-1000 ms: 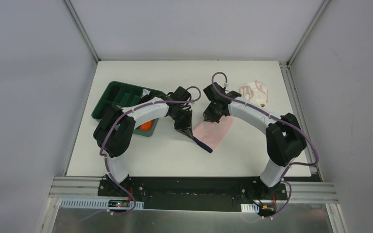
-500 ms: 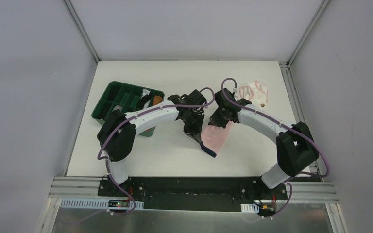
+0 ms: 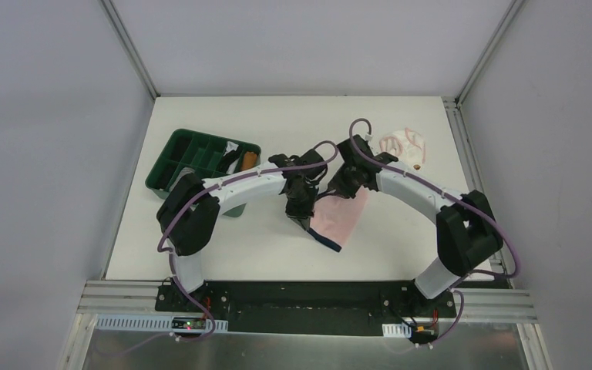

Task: Roll the underwear
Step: Fold the underwear at the center of the board.

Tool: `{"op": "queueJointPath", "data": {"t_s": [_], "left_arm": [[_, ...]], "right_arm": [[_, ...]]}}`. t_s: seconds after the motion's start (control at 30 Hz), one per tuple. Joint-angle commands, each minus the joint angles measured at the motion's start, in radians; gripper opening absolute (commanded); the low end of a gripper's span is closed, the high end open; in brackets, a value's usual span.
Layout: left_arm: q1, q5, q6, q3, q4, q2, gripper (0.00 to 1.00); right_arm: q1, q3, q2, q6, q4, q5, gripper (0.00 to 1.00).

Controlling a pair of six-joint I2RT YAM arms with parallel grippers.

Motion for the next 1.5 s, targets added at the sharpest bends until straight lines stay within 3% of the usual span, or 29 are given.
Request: {"op": "queueJointPath", "data": {"t_s": [0.0, 0.1, 0.17, 0.4, 0.6, 0.73, 1.03, 1.17, 1.33, 1.47], "left_arm": [[0.023, -0.022, -0.017, -0.062, -0.060, -0.022, 0.00], [0.041, -0.005, -0.018, -0.084, -0.033, -0.008, 0.00], [0.051, -0.006, -0.015, -0.089, -0.023, -0.007, 0.00], [0.077, 0.017, -0.007, -0.091, -0.005, -0.023, 0.00], [0.079, 0.038, -0.006, -0.084, 0.005, -0.027, 0.00], [0.079, 0.049, 0.005, -0.090, 0.011, -0.031, 0.00], [0.091, 0.077, 0.029, -0.105, 0.016, -0.056, 0.00], [0.097, 0.093, 0.027, -0.101, 0.020, -0.056, 0.00], [0.106, 0.112, 0.027, -0.109, 0.035, -0.062, 0.00], [0.123, 0.116, 0.028, -0.129, 0.042, -0.077, 0.00]], "right_arm": [[0.008, 0.070, 0.057, -0.047, 0.029, -0.044, 0.36], [0.000, 0.071, 0.029, -0.053, 0.027, -0.029, 0.39], [-0.013, 0.059, -0.002, -0.053, 0.026, -0.008, 0.36], [-0.025, 0.019, 0.031, -0.046, 0.038, -0.013, 0.00], [-0.023, -0.041, 0.117, 0.006, 0.112, -0.056, 0.00], [-0.022, -0.023, 0.171, -0.004, 0.060, -0.020, 0.00], [-0.018, -0.073, 0.011, 0.052, 0.095, 0.016, 0.00], [0.019, -0.072, -0.005, 0.123, 0.153, -0.038, 0.16], [0.062, -0.026, 0.070, 0.175, 0.203, -0.117, 0.24], [0.068, -0.005, 0.119, 0.195, 0.208, -0.143, 0.41]]}}
